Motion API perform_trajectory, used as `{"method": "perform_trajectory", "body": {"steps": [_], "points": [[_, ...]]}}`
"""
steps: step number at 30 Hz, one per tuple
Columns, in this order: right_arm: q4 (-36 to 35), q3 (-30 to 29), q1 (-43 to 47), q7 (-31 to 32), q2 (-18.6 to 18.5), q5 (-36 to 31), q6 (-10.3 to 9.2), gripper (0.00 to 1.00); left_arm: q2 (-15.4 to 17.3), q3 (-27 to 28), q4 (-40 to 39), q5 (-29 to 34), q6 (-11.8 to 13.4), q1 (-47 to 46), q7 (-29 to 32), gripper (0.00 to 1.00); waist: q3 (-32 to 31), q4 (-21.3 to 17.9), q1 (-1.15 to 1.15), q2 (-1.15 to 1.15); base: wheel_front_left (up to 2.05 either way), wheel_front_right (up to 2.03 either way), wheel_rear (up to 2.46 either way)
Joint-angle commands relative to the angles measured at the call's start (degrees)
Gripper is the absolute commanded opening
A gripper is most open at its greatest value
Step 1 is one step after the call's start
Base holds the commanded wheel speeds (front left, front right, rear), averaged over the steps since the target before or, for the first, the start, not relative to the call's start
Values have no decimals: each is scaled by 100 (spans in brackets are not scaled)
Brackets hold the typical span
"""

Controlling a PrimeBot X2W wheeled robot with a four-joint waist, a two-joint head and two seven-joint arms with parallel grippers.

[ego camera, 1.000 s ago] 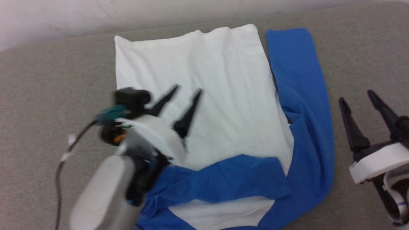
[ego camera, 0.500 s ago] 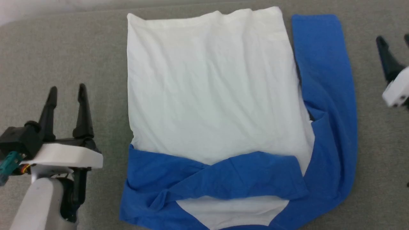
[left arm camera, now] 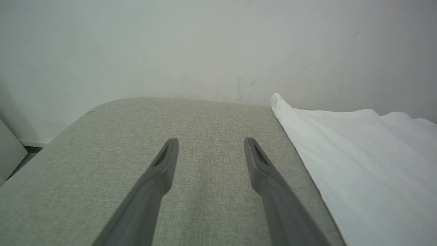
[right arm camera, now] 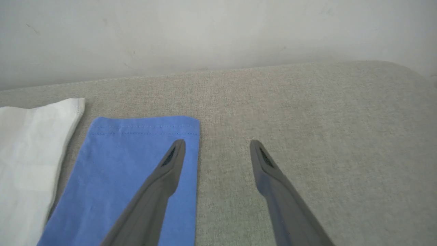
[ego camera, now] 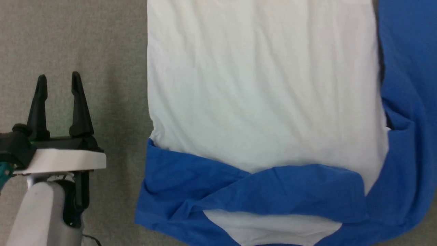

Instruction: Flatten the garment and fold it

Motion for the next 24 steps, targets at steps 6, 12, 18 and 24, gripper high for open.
{"method": "perform_trajectory", "body": {"steps": [6, 12, 18, 24], "points": [[447, -193, -500, 504, -35, -301, -5, 100, -216, 155, -50, 212, -215, -274, -33, 100, 591, 561, -1, 0, 0, 0, 0], [598, -64, -551, 1078, 27, -477, -5, 0, -423, 326, -36, 410, -371, -255, -34, 100, 521, 543, -1, 0, 0, 0, 0], [363, -117, -162, 606, -131, -563, -5, 0, -516, 468, 75, 553, -526, -167, -34, 100, 85, 360, -1, 0, 0, 0, 0], [88, -319, 732, -185, -408, -624, -5, 0, -437, 494, 369, 653, -630, 154, -29, 100, -781, 74, -1, 0, 0, 0, 0]]}}
